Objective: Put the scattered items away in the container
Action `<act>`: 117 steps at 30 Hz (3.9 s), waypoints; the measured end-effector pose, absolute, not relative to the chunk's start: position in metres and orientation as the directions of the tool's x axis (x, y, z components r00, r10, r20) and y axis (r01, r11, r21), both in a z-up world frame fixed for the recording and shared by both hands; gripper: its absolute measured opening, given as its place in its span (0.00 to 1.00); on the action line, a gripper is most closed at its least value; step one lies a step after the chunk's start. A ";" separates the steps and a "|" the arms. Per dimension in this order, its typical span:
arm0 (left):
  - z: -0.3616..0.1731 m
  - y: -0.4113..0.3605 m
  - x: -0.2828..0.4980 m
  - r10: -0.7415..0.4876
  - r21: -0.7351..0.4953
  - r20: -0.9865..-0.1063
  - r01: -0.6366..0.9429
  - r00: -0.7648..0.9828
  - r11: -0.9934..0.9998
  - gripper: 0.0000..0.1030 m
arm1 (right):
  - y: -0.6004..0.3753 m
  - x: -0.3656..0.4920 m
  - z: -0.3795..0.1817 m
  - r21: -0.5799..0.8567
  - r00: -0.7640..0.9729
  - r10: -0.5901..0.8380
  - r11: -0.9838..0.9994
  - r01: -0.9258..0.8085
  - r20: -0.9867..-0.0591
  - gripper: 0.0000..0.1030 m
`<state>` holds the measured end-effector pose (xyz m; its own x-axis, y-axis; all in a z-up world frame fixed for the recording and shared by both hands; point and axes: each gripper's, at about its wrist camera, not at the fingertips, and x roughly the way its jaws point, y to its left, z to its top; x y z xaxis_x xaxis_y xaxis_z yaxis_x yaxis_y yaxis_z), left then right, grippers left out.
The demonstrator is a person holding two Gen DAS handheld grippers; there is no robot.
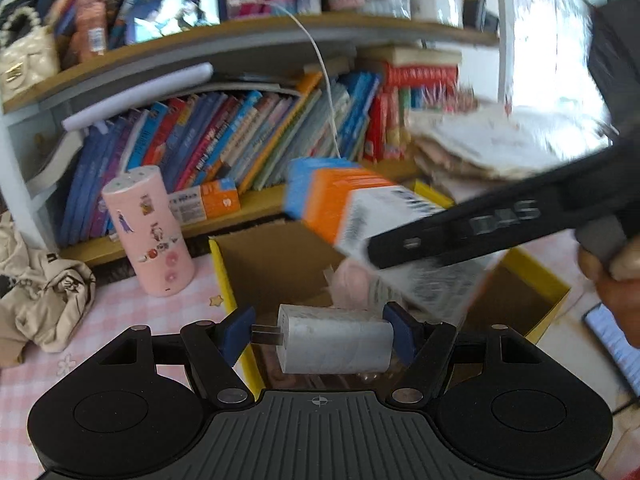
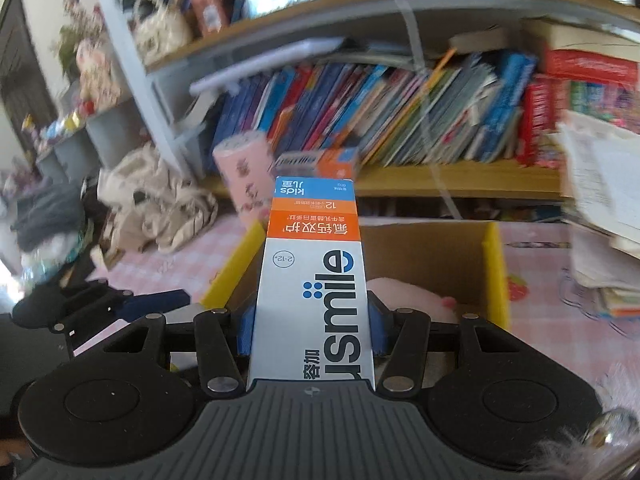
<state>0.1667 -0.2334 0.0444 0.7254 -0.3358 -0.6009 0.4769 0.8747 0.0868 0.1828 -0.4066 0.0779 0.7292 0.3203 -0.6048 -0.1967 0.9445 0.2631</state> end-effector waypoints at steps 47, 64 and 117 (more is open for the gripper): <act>0.057 -0.200 0.101 -0.174 0.141 -0.532 0.289 0.828 0.947 0.98 | -0.384 0.151 0.080 0.061 0.834 0.190 0.981 -0.186 -0.518 0.89; 0.052 -0.143 0.064 -0.211 0.028 -0.545 0.269 0.812 0.963 0.98 | -0.352 0.058 0.065 0.007 0.846 0.012 1.000 -0.010 -0.534 0.92; 0.021 -0.055 0.004 -0.197 -0.037 -0.694 0.239 0.693 0.970 1.00 | -0.262 -0.031 0.016 -0.035 0.705 -0.111 0.992 0.122 -0.700 1.00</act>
<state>0.0043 -0.0552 0.0214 0.6927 -0.1972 -0.6937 0.2393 0.9702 -0.0369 -0.0313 -0.2615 0.0156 0.7055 -0.1112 -0.7000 0.1216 0.9920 -0.0351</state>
